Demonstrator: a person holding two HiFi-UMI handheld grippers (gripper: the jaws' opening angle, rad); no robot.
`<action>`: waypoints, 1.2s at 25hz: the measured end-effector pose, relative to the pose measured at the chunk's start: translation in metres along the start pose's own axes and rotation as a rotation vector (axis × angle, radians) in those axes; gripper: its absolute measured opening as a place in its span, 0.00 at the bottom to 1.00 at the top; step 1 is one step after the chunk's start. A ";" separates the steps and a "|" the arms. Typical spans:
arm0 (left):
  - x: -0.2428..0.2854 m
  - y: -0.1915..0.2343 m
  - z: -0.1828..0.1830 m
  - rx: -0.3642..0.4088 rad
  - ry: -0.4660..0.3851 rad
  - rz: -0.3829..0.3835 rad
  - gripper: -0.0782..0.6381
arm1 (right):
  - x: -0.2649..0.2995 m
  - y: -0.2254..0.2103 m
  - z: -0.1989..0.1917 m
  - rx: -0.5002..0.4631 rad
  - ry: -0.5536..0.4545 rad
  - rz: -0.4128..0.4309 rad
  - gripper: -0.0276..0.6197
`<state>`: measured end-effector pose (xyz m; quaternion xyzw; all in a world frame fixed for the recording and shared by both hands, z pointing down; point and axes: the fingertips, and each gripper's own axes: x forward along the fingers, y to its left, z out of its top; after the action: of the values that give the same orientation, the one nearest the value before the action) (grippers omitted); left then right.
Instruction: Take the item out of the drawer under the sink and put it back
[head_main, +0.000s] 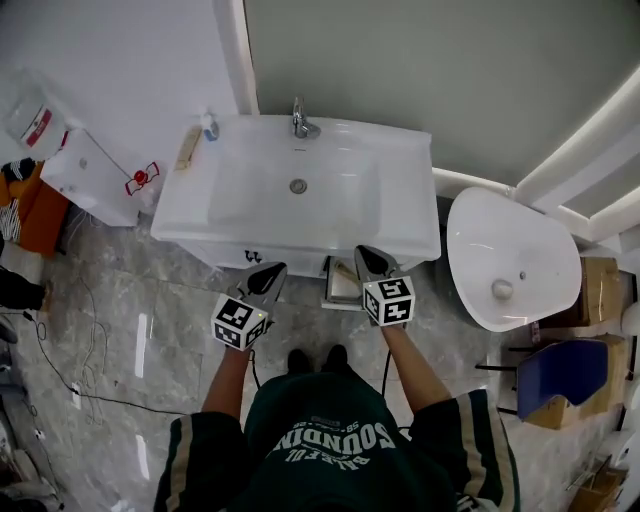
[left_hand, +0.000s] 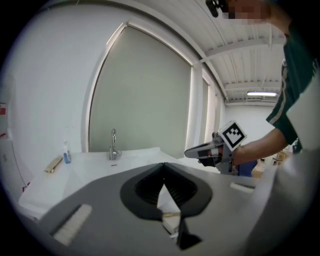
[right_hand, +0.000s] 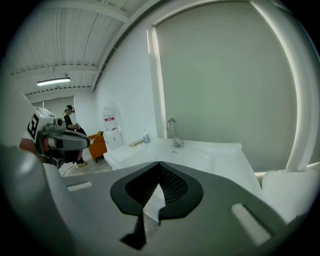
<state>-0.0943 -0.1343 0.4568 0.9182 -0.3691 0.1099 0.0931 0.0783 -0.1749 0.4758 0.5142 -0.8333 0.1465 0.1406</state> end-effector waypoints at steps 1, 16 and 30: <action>0.000 0.002 0.009 0.015 -0.013 -0.001 0.18 | -0.005 0.003 0.016 -0.008 -0.036 0.002 0.05; -0.022 0.025 0.057 0.061 -0.111 0.025 0.18 | -0.050 0.045 0.114 -0.078 -0.318 0.016 0.05; -0.033 0.031 0.057 0.052 -0.122 0.032 0.18 | -0.045 0.053 0.102 -0.074 -0.300 0.018 0.05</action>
<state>-0.1313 -0.1493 0.3963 0.9192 -0.3857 0.0650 0.0447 0.0421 -0.1550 0.3593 0.5172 -0.8544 0.0384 0.0320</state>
